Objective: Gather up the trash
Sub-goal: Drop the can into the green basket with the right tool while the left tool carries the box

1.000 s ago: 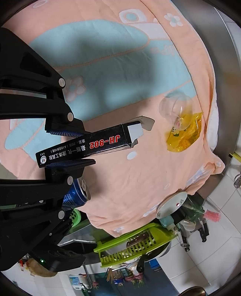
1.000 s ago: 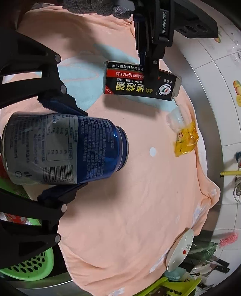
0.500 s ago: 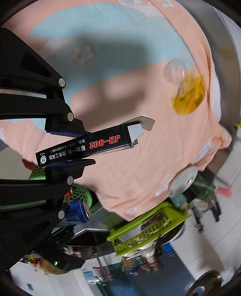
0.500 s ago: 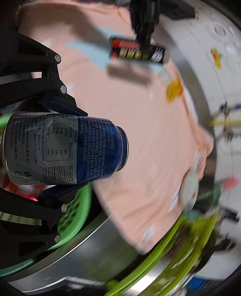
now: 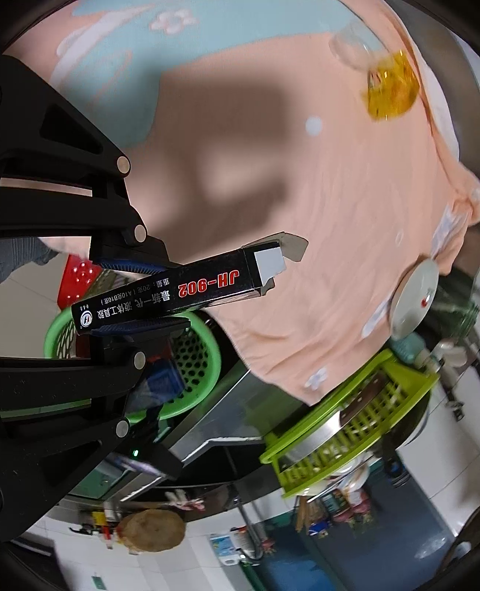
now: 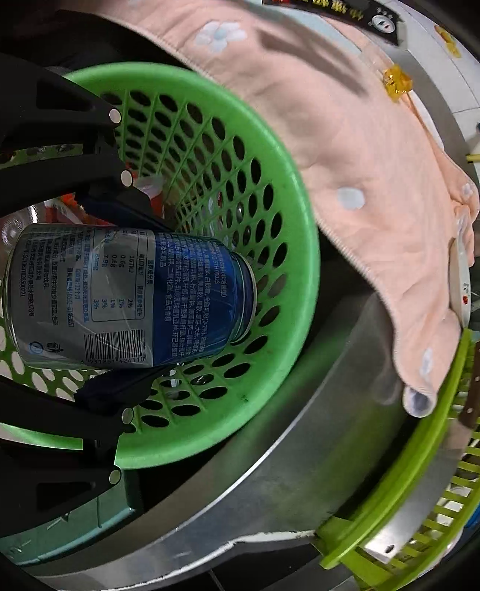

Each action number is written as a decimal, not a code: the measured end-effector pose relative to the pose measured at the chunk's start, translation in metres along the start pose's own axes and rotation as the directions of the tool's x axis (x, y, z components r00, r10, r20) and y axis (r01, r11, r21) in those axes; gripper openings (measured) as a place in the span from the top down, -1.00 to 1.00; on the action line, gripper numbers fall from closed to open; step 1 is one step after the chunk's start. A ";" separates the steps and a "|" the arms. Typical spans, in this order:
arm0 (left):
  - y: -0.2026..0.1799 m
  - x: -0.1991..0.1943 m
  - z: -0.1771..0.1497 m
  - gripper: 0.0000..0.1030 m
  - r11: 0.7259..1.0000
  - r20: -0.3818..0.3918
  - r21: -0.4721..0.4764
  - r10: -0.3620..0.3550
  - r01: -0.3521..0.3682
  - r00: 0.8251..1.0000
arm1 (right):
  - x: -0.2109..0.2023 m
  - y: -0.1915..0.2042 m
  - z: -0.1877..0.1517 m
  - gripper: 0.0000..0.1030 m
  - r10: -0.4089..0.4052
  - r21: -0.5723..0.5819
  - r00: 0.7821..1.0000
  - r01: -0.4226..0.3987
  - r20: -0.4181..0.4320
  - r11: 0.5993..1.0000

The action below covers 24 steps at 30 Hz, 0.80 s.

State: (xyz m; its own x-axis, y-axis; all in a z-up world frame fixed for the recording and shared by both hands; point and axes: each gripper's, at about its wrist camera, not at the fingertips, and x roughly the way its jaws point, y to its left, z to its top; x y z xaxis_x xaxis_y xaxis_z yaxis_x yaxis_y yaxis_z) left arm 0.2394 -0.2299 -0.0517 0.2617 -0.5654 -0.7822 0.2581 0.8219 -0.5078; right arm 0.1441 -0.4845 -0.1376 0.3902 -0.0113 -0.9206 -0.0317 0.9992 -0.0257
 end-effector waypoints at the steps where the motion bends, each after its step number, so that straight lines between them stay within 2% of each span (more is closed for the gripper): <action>1: -0.004 0.002 0.000 0.58 1.000 -0.003 0.005 -0.001 0.001 1.000 | 0.004 0.000 0.000 -0.24 0.007 -0.001 1.000 -0.007 -0.005 1.000; 11: -0.012 0.010 -0.001 0.58 1.000 -0.017 0.017 0.010 -0.010 1.000 | 0.037 0.018 0.009 -0.24 0.017 -0.071 0.998 -0.021 -0.057 0.997; 13: -0.011 0.011 0.000 0.58 1.000 -0.019 0.013 0.012 -0.012 1.000 | 0.048 0.026 0.027 -0.24 0.024 -0.077 0.997 -0.030 -0.071 0.997; 16: -0.009 0.011 0.000 0.58 1.000 -0.021 0.010 0.015 -0.014 1.000 | 0.056 0.034 0.033 -0.24 0.028 -0.092 0.996 -0.036 -0.089 0.995; 24: -0.011 0.010 -0.002 0.58 1.000 -0.020 0.016 0.005 -0.004 1.000 | 0.048 0.045 0.045 -0.37 0.029 -0.091 0.997 -0.035 -0.067 0.995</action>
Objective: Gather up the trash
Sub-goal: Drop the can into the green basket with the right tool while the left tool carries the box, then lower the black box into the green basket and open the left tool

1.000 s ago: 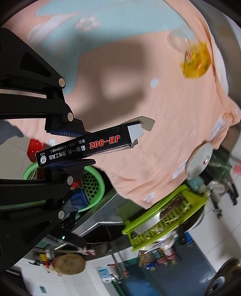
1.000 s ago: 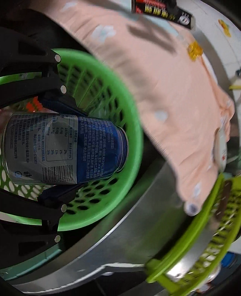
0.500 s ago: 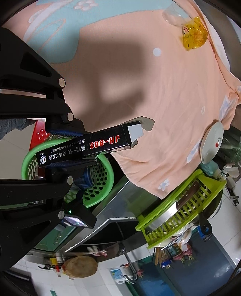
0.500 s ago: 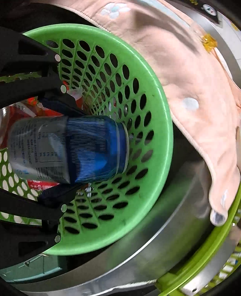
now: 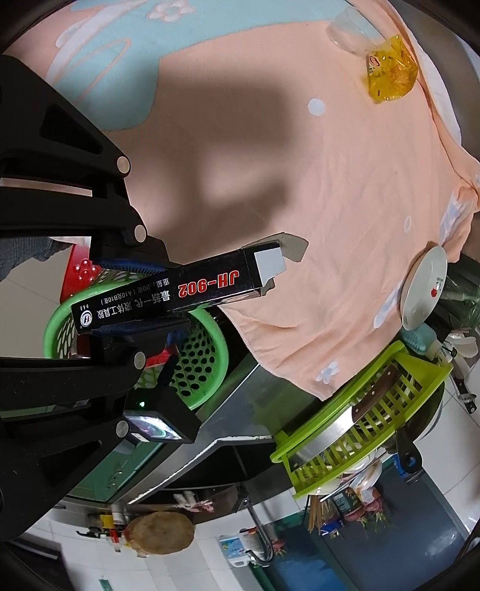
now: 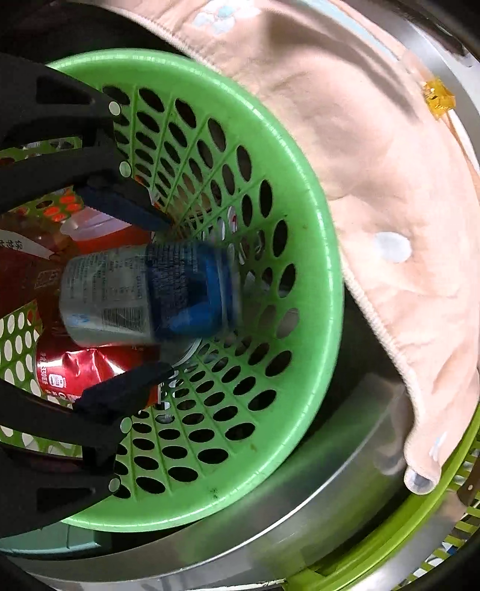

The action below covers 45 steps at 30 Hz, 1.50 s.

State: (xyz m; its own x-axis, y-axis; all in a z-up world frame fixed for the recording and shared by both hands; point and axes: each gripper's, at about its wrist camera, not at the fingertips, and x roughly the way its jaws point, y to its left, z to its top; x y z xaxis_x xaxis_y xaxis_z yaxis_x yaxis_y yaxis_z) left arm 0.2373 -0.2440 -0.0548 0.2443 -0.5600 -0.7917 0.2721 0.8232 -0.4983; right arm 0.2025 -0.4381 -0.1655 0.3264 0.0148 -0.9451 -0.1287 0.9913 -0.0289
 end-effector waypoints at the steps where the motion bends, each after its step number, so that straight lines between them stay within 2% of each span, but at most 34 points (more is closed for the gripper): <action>1: -0.001 0.000 0.000 0.58 1.000 -0.001 0.001 -0.002 0.002 1.000 | -0.005 -0.002 0.001 -0.37 -0.004 0.003 1.000 0.004 0.007 1.000; 12: -0.031 0.018 -0.016 0.58 0.998 -0.043 0.055 -0.023 0.025 0.999 | -0.071 -0.030 -0.018 -0.38 -0.018 0.068 0.991 0.010 0.130 0.998; 19: -0.060 0.052 -0.036 0.58 0.993 -0.107 0.122 0.011 0.003 0.994 | -0.111 -0.049 -0.046 -0.38 -0.030 0.117 0.980 0.007 0.198 0.993; 22: -0.068 0.064 -0.043 0.57 0.990 -0.123 0.144 0.025 -0.007 0.992 | -0.114 -0.052 -0.052 -0.38 -0.028 0.127 0.978 0.002 0.208 0.992; 26: -0.069 0.078 -0.051 0.50 0.988 -0.148 0.152 0.052 -0.029 0.988 | -0.113 -0.057 -0.060 -0.38 -0.024 0.136 0.976 -0.005 0.215 0.991; 28: -0.068 0.081 -0.053 0.30 0.988 -0.156 0.148 0.057 -0.034 0.986 | -0.112 -0.055 -0.062 -0.38 -0.016 0.139 0.976 -0.015 0.217 0.990; 29: -0.066 0.081 -0.054 0.19 0.989 -0.156 0.143 0.061 -0.038 0.986 | -0.112 -0.055 -0.063 -0.38 -0.016 0.139 0.976 -0.014 0.217 0.990; 35: -0.062 0.072 -0.049 0.17 0.990 -0.135 0.135 0.065 -0.046 0.989 | -0.113 -0.052 -0.061 -0.38 -0.007 0.136 0.975 -0.024 0.221 0.990; 38: -0.057 0.062 -0.048 0.07 0.990 -0.122 0.130 0.065 -0.049 0.990 | -0.115 -0.048 -0.058 -0.38 -0.004 0.130 0.974 -0.026 0.228 0.991; 45: -0.029 0.029 -0.044 0.06 0.993 -0.073 0.102 0.072 -0.065 0.995 | -0.125 -0.025 -0.040 -0.38 0.020 0.096 0.967 -0.046 0.255 0.994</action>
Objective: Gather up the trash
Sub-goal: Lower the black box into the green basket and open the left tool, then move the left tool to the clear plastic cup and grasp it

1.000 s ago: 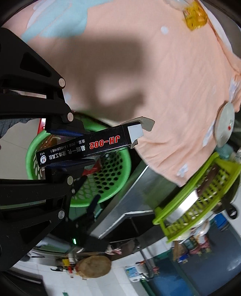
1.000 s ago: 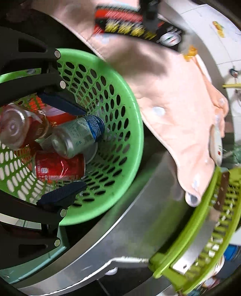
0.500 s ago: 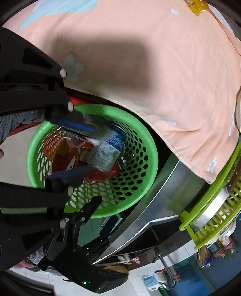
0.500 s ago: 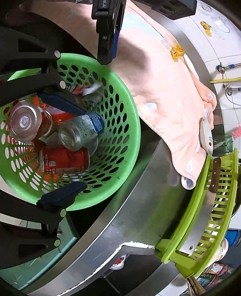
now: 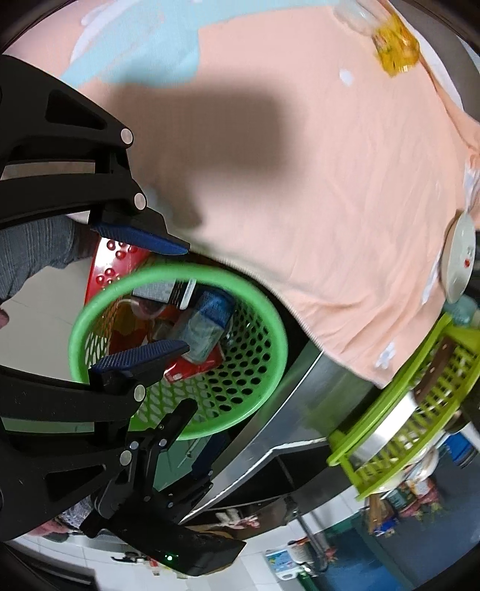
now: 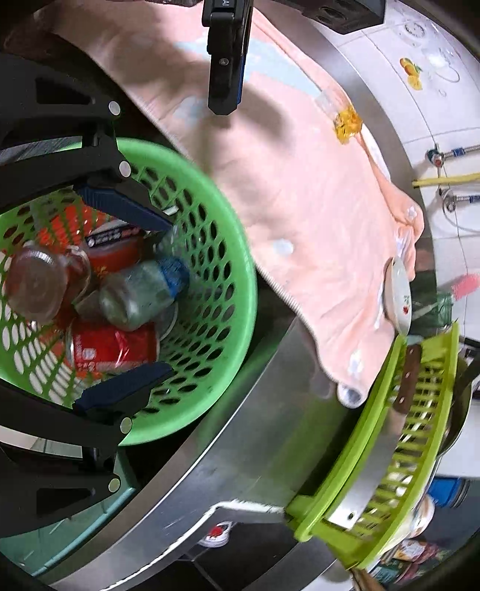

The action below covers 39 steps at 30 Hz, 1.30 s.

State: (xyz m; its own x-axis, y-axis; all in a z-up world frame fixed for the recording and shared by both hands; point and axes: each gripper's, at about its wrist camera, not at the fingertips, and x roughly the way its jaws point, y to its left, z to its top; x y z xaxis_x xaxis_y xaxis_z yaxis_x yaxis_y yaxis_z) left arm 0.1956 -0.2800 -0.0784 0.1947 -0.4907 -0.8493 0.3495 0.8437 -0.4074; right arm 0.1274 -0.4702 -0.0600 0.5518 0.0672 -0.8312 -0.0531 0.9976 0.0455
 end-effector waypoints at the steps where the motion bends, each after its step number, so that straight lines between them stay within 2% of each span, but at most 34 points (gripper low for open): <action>1: 0.006 -0.005 0.000 0.06 1.000 0.008 -0.004 0.008 -0.008 1.000 | 0.000 0.005 0.003 -0.38 0.004 -0.005 1.000 -0.004 0.005 1.000; 7: 0.047 -0.035 0.002 0.05 0.998 0.068 -0.035 0.062 -0.060 0.996 | 0.006 0.041 0.028 -0.38 0.057 -0.035 0.998 -0.056 0.026 0.998; 13: 0.097 -0.070 0.009 0.04 0.986 0.142 -0.071 0.161 -0.152 0.977 | 0.019 0.088 0.057 -0.38 0.106 -0.085 0.994 -0.102 0.039 0.991; 16: 0.124 -0.090 0.016 0.00 0.971 0.196 -0.090 0.235 -0.221 0.952 | 0.027 0.111 0.074 -0.38 0.141 -0.103 0.989 -0.136 0.043 0.985; 18: 0.144 -0.103 0.023 -0.19 0.960 0.227 -0.119 0.276 -0.254 0.934 | 0.036 0.125 0.086 -0.38 0.159 -0.123 0.987 -0.153 0.037 0.980; 22: 0.183 -0.118 0.039 -0.21 0.938 0.256 -0.170 0.339 -0.303 0.905 | 0.054 0.150 0.106 -0.38 0.183 -0.161 0.983 -0.176 0.025 0.971; 24: 0.200 -0.122 0.049 -0.42 0.926 0.265 -0.194 0.369 -0.325 0.891 | 0.062 0.159 0.115 -0.38 0.191 -0.179 0.981 -0.184 0.022 0.966; 25: 0.208 -0.123 0.055 -0.44 0.920 0.273 -0.201 0.383 -0.337 0.883 | 0.069 0.166 0.123 -0.38 0.203 -0.190 0.979 -0.196 0.019 0.962; 32: 0.235 -0.105 0.087 -0.53 0.902 0.273 -0.114 0.431 -0.416 0.860 | 0.100 0.195 0.161 -0.38 0.238 -0.250 0.971 -0.226 0.015 0.941; 35: 0.239 -0.095 0.098 -0.57 0.907 0.271 -0.070 0.418 -0.415 0.867 | 0.113 0.207 0.176 -0.38 0.244 -0.284 0.970 -0.231 0.009 0.931; 39: 0.246 -0.088 0.111 -0.63 0.911 0.289 -0.044 0.405 -0.410 0.868 | 0.129 0.218 0.195 -0.38 0.255 -0.316 0.967 -0.238 0.012 0.918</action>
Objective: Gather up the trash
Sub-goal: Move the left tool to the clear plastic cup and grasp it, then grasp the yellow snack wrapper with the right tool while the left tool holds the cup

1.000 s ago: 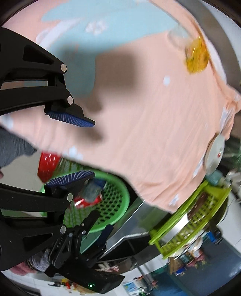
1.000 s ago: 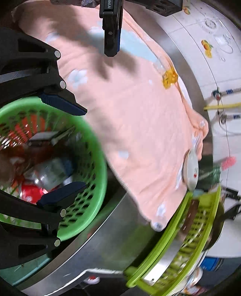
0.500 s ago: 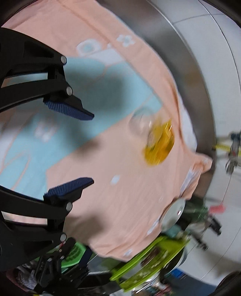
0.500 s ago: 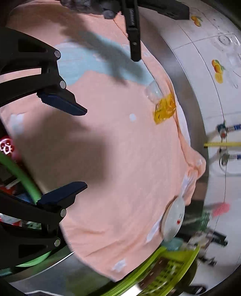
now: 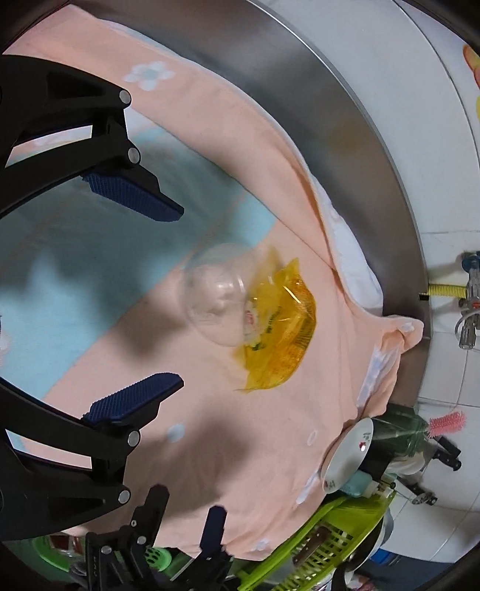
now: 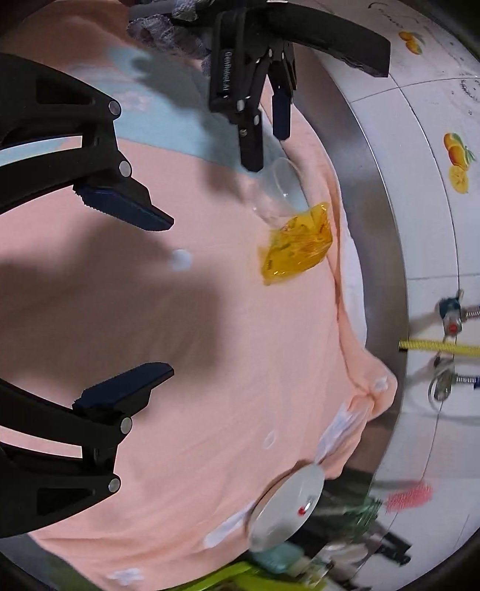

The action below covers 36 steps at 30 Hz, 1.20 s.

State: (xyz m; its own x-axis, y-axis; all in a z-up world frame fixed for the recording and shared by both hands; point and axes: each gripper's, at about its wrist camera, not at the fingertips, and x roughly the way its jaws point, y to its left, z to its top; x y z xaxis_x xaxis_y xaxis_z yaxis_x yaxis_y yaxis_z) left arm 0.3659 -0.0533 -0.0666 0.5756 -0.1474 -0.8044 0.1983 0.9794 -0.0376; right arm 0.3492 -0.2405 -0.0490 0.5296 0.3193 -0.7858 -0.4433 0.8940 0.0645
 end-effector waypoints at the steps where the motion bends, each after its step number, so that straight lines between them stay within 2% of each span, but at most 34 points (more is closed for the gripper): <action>1: 0.001 0.003 0.002 -0.68 1.000 0.003 -0.001 -0.011 0.011 1.000 | 0.004 0.000 0.003 -0.38 -0.001 -0.004 1.000 0.001 0.002 1.000; 5: 0.002 0.014 0.009 -0.69 0.999 0.004 0.021 -0.029 0.029 1.000 | 0.023 -0.003 0.016 -0.38 0.010 -0.010 1.000 -0.010 -0.001 1.000; 7: 0.001 0.017 0.010 -0.69 0.999 0.009 0.037 -0.013 0.013 1.000 | 0.030 -0.003 0.020 -0.38 0.016 -0.013 1.000 -0.017 -0.004 1.000; 13: 0.002 0.024 0.015 -0.69 0.998 0.009 0.032 -0.051 0.050 0.999 | 0.046 -0.005 0.025 -0.38 0.026 -0.013 1.000 -0.026 -0.015 1.000; 16: 0.004 0.028 0.015 -0.60 0.998 0.012 0.029 -0.053 0.052 0.999 | 0.050 -0.003 0.026 -0.38 0.022 -0.036 1.000 -0.022 -0.018 0.999; 20: 0.008 0.029 0.017 -0.38 0.996 0.014 0.011 -0.084 0.083 0.996 | 0.051 -0.003 0.032 -0.38 0.028 -0.052 1.000 -0.028 -0.012 0.998; 22: 0.008 0.030 0.016 -0.19 0.996 0.021 0.016 -0.088 0.087 0.996 | 0.052 -0.003 0.037 -0.38 0.026 -0.058 1.000 -0.026 -0.006 0.998; 25: 0.009 0.027 0.015 -0.18 0.995 0.043 0.018 -0.099 0.098 0.994 | 0.055 0.000 0.041 -0.50 0.025 -0.068 1.000 -0.025 0.000 0.997; 36: 0.036 -0.008 0.003 -0.17 0.995 0.087 -0.017 -0.097 0.099 0.991 | 0.081 0.028 0.064 -0.51 0.055 -0.129 0.998 -0.054 0.009 0.990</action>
State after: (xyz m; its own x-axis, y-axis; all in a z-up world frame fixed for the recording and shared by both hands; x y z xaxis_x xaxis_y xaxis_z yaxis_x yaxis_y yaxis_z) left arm 0.3705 -0.0168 -0.0597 0.6207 -0.2532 -0.7420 0.2409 0.9622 -0.1269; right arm 0.4255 -0.1697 -0.0714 0.5109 0.3711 -0.7754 -0.5607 0.8276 0.0266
